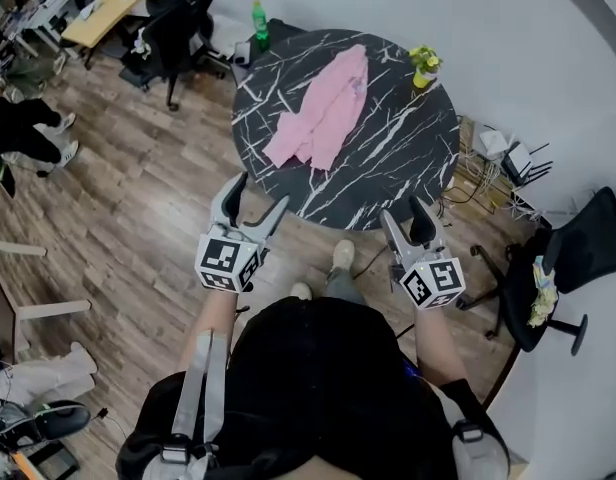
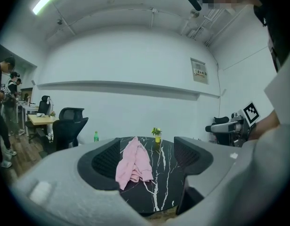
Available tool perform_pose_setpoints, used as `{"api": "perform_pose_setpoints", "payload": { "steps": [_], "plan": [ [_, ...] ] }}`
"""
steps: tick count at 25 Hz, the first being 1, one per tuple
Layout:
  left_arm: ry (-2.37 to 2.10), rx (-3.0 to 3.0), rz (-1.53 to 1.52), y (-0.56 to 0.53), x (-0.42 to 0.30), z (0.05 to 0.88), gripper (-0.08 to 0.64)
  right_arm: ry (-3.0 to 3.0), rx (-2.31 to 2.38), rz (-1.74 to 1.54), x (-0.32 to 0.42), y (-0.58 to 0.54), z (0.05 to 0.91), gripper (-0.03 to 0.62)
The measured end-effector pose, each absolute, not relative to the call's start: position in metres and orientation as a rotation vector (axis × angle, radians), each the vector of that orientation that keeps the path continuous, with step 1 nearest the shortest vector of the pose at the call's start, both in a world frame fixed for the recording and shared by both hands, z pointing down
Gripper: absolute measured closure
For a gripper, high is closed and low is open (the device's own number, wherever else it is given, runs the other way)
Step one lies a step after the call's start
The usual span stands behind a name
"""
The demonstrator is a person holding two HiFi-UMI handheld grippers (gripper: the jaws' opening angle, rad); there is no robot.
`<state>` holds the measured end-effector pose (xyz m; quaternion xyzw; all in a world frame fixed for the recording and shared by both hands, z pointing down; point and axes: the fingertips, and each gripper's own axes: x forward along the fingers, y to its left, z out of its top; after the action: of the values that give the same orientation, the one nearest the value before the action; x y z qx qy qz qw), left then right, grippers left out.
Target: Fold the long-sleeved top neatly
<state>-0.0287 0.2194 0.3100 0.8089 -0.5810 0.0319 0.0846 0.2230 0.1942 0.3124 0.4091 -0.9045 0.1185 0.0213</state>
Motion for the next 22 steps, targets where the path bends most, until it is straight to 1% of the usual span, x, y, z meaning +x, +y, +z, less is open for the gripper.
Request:
{"api": "perform_pose_setpoints", "payload": {
  "steps": [8, 13, 22],
  "plan": [
    [-1.853, 2.347, 0.132, 0.166, -0.049, 0.308, 0.193, -2.879, 1.097, 0.335, 0.195, 0.117, 0.317, 0.322],
    [-1.890, 2.322, 0.140, 0.127, -0.044, 0.304, 0.193, -2.920, 1.078, 0.349, 0.199, 0.060, 0.312, 0.328],
    [-1.869, 2.252, 0.242, 0.071, -0.026, 0.337, 0.202, -2.940, 0.968, 0.428, 0.195, -0.012, 0.322, 0.351]
  ]
}}
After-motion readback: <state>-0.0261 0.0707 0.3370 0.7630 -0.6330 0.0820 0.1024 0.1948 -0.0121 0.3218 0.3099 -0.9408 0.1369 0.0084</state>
